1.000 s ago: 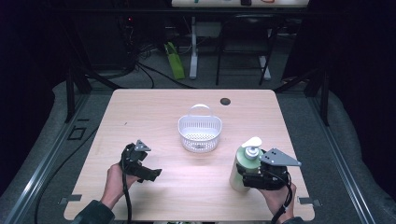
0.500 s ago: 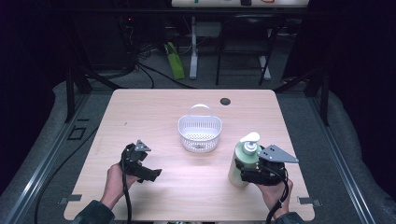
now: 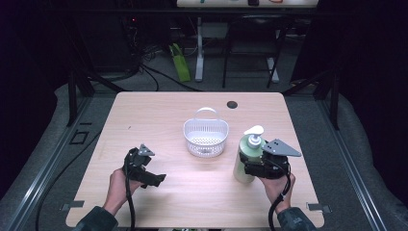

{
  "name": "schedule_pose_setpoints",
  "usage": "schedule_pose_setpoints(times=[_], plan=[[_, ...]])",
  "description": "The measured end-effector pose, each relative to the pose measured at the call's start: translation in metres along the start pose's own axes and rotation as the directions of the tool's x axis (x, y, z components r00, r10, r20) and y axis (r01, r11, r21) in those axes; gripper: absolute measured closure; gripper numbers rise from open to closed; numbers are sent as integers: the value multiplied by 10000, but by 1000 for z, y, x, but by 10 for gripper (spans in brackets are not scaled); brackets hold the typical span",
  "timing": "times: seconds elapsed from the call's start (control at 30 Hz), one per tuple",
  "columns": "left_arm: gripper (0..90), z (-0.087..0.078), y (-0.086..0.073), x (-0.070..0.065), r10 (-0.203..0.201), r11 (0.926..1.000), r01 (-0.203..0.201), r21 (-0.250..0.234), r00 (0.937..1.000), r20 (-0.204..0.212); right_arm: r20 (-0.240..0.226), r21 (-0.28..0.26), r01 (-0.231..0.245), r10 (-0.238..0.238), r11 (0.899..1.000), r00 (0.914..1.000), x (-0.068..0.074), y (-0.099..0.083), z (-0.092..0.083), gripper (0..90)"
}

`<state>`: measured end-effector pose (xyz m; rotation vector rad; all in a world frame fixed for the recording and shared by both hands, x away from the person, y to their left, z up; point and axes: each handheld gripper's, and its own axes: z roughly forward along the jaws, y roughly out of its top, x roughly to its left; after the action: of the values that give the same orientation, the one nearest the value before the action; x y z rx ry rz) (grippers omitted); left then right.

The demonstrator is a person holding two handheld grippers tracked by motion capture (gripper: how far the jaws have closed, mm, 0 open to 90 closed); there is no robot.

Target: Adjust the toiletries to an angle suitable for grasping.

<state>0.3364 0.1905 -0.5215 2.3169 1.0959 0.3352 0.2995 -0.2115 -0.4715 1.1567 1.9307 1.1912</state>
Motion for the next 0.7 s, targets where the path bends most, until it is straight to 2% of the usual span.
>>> schedule_pose_setpoints(times=[0.7], plan=[[2,1,0,0,-49,10000,49,32,10000,-16,88,-125,-58,59,9999,9999,-11,9,23,112]])
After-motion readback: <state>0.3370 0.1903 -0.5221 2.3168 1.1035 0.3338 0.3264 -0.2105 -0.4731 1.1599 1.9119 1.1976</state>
